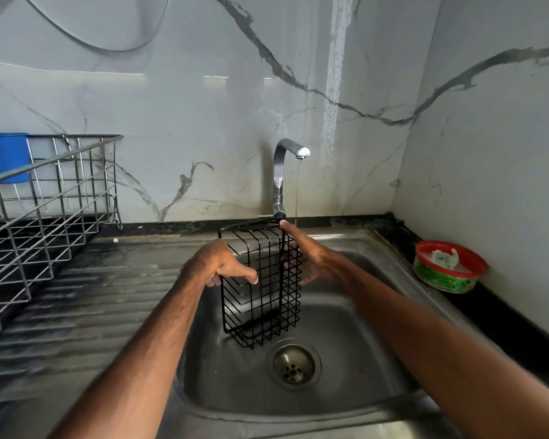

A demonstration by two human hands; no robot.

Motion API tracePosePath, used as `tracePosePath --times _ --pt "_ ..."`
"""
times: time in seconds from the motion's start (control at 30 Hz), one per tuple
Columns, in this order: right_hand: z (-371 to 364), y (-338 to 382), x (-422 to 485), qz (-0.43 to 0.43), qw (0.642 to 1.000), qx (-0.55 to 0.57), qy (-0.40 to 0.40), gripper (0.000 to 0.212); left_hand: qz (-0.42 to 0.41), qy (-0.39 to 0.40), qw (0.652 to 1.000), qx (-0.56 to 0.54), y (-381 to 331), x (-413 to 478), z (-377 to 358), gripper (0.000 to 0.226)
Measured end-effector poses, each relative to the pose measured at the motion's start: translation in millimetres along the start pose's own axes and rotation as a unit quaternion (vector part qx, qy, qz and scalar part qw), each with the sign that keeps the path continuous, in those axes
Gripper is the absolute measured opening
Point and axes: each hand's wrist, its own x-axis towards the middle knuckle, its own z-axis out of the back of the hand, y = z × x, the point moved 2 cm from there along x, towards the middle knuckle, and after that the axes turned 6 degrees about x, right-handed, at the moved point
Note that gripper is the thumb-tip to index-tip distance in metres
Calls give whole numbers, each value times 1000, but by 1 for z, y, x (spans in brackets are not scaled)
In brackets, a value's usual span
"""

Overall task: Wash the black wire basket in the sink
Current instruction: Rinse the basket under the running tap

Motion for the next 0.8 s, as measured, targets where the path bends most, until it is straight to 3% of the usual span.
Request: tracePosePath --times 0.17,0.27,0.33,0.4,0.5,0.57,0.67,0.8 --pt "7 1 -3 -40 998 -3 46 95 -6 25 1000 3 9 1 5 115" --pt "8 5 -10 -48 996 -23 73 67 0 52 999 -16 15 -1 9 123" --pt "9 12 -11 -50 997 -31 50 76 -5 78 997 -28 15 -4 12 129" --pt "9 22 -14 -52 998 -33 16 91 -21 101 992 -70 15 -11 17 150" --pt "10 41 -25 -30 998 -48 -34 90 -50 127 971 -197 15 -17 27 172" --pt "13 53 -32 10 995 -83 -59 91 -61 139 955 -255 10 -23 32 169" --pt "12 66 -38 71 981 -156 -88 103 -49 129 957 -256 -3 -30 32 153" --pt "7 74 -42 110 962 -221 -115 119 -40 128 941 -311 -25 -34 14 96"
